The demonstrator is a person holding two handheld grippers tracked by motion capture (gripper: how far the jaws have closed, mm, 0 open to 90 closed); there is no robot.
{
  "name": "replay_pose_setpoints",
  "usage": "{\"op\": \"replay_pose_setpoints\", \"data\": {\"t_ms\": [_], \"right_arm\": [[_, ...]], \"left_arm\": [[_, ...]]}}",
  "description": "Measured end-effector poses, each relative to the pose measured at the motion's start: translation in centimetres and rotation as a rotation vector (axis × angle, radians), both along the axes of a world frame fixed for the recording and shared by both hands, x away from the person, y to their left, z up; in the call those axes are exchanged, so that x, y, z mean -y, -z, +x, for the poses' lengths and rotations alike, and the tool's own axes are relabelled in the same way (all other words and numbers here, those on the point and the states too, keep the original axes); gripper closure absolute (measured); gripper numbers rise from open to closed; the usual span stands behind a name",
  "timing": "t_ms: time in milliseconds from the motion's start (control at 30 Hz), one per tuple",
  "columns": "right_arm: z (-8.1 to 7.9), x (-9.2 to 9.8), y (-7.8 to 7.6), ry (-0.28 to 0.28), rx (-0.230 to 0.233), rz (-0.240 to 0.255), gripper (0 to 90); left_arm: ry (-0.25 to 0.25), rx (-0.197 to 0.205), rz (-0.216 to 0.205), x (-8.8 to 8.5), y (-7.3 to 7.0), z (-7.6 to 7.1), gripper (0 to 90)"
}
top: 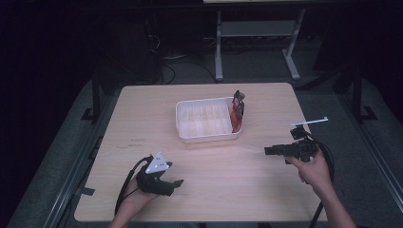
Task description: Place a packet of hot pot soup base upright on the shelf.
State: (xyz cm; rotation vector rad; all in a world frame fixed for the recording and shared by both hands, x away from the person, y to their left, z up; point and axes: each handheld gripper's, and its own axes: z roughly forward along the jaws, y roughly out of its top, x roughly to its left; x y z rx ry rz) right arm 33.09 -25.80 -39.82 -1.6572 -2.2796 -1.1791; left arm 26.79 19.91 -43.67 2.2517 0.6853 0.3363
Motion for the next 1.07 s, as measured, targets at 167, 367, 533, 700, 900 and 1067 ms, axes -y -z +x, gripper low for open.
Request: {"op": "replay_pose_setpoints", "data": {"t_ms": [167, 367, 533, 700, 900, 1067], "right_arm": [[-0.6, 0.1, 0.7, -0.005, -0.001, -0.007, 47.5], [-1.5, 0.3, 1.6, -0.009, -0.007, 0.006, 46.2], [-2.4, 0.4, 2.3, -0.009, -0.003, 0.006, 45.7], [-3.4, 0.1, 3.0, -0.015, 0.001, 0.011, 44.7], [-4.5, -0.2, 3.9, -0.024, 0.005, 0.01, 43.8], [-5.4, -0.2, 4.6, -0.028, -0.002, 0.003, 43.5]], "left_arm": [[0.0, -0.001, 0.0, 0.0, 0.0, 0.0, 25.0], [0.0, -0.004, 0.003, 0.1, 0.1, 0.0, 25.0], [0.002, -0.003, 0.006, 0.1, 0.1, 0.0, 25.1], [0.0, -0.004, 0.005, 0.2, 0.2, -0.1, 25.1], [-0.001, -0.002, 0.007, 0.1, 0.2, -0.1, 25.1], [-0.001, 0.0, 0.008, 0.0, 0.1, -0.1, 25.1]]}}
